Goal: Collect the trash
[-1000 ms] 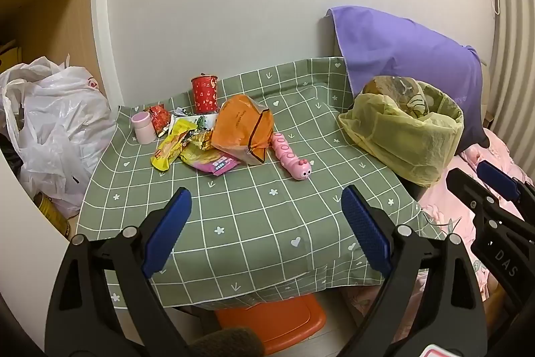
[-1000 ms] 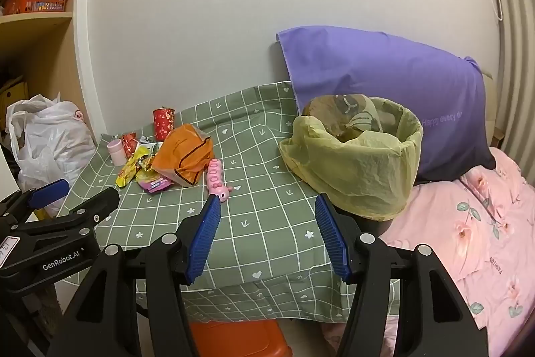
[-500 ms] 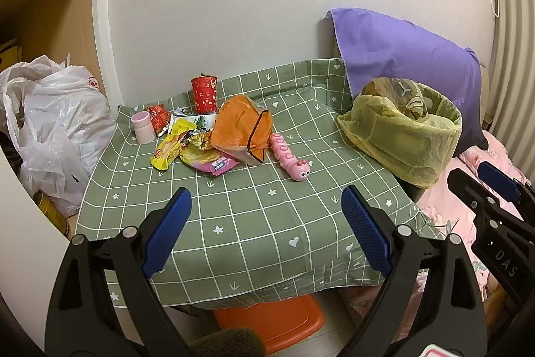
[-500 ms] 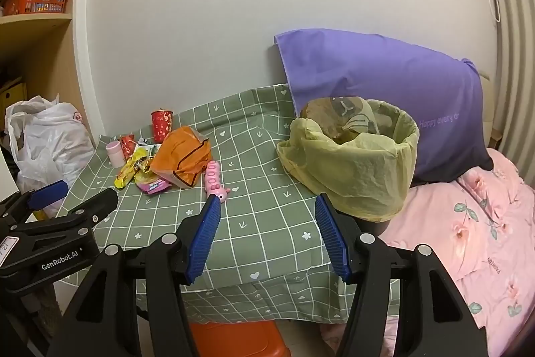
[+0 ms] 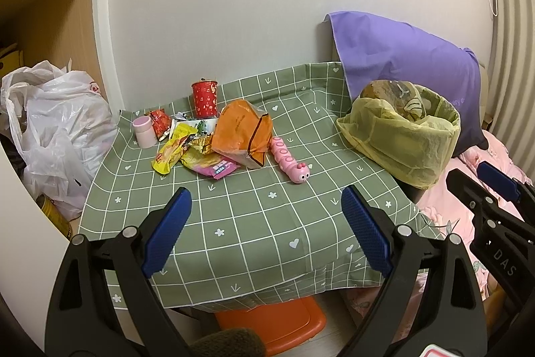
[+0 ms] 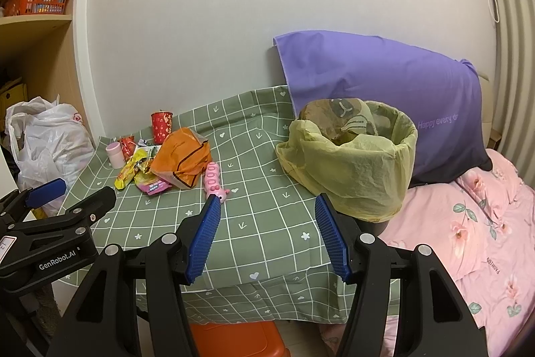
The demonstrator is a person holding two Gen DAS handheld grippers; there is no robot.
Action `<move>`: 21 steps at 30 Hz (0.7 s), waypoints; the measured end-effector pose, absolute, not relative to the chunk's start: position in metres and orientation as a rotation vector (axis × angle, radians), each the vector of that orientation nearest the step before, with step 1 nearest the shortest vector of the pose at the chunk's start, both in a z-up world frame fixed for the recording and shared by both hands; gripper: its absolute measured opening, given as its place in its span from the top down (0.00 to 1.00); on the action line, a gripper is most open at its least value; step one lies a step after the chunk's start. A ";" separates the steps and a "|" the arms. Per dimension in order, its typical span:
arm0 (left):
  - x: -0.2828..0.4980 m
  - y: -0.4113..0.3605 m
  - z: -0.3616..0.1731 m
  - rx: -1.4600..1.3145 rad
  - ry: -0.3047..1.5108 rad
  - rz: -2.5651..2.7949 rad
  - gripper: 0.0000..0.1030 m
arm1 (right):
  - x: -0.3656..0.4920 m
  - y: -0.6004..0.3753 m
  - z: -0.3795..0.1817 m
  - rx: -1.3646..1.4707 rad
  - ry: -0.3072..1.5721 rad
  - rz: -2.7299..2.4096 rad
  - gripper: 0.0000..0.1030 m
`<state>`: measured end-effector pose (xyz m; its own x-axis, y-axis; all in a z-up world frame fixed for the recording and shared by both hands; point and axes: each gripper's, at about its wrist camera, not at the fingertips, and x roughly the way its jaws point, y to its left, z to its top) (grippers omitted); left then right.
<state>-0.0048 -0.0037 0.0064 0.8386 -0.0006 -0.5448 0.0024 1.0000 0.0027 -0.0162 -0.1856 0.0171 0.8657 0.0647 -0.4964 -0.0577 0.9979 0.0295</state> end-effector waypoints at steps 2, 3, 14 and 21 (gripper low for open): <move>-0.005 -0.003 0.007 0.001 0.575 -0.001 0.16 | -0.016 -0.185 0.017 0.015 0.521 0.065 0.46; -0.005 -0.002 0.007 0.001 0.575 -0.001 0.16 | -0.016 -0.186 0.017 0.015 0.521 0.066 0.46; -0.005 -0.002 0.007 0.001 0.573 -0.002 0.16 | -0.017 -0.184 0.017 0.014 0.518 0.064 0.46; -0.006 -0.003 0.007 0.001 0.572 -0.002 0.16 | -0.018 -0.183 0.016 0.014 0.517 0.063 0.46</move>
<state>-0.0057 -0.0026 0.0068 0.8407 -0.0016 -0.5415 0.0019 1.0000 0.0000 -0.0178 -0.1835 0.0165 0.8672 0.0633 -0.4939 -0.0562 0.9980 0.0292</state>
